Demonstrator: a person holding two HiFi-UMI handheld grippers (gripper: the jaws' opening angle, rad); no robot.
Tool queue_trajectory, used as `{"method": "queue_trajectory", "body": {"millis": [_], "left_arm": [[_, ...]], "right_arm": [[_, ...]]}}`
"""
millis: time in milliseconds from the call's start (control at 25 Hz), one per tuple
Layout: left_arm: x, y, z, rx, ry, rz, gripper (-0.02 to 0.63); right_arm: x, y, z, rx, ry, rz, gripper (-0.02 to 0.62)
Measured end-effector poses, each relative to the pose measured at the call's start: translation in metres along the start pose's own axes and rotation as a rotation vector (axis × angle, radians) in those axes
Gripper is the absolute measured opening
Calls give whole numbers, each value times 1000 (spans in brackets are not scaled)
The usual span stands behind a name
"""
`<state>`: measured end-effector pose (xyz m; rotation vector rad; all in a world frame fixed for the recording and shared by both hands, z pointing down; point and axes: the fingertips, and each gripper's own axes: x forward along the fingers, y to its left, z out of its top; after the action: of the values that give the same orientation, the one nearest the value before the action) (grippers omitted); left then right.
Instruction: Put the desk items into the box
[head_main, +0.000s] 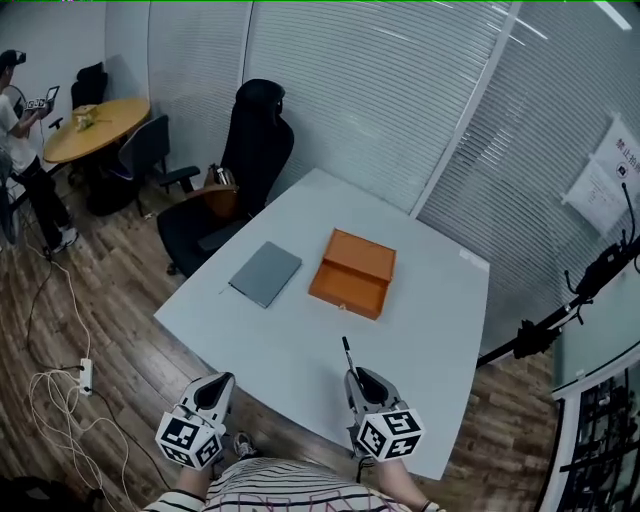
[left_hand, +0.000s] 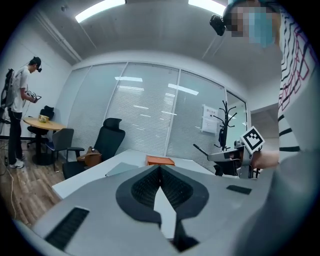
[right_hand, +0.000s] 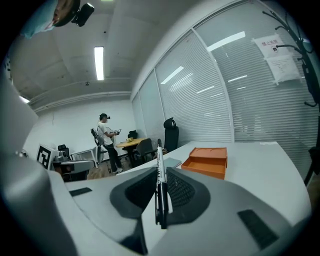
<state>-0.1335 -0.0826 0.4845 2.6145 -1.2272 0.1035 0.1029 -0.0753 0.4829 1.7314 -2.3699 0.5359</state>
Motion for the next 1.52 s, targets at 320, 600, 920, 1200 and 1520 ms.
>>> {"method": "queue_trajectory", "body": {"millis": [320,600,920,1200,1520], "left_arm": [[40,41,13,33,48,-174,23],[66,59,10,51,75,-252,23],[98,61,11,39,77,-244,23],[130,65,17,20,73,-188,23],[165,59,18,14,81,-165,23]], "right_arm": [[30,5,11,32,-35,-150,69],[52,-7,16,-20,-28,-226,69],[88,-45,31,-125,16,-222,69],[125,-84,37,-195,75,-185,69],[154,-126,58,-253,91,-153,69]]}}
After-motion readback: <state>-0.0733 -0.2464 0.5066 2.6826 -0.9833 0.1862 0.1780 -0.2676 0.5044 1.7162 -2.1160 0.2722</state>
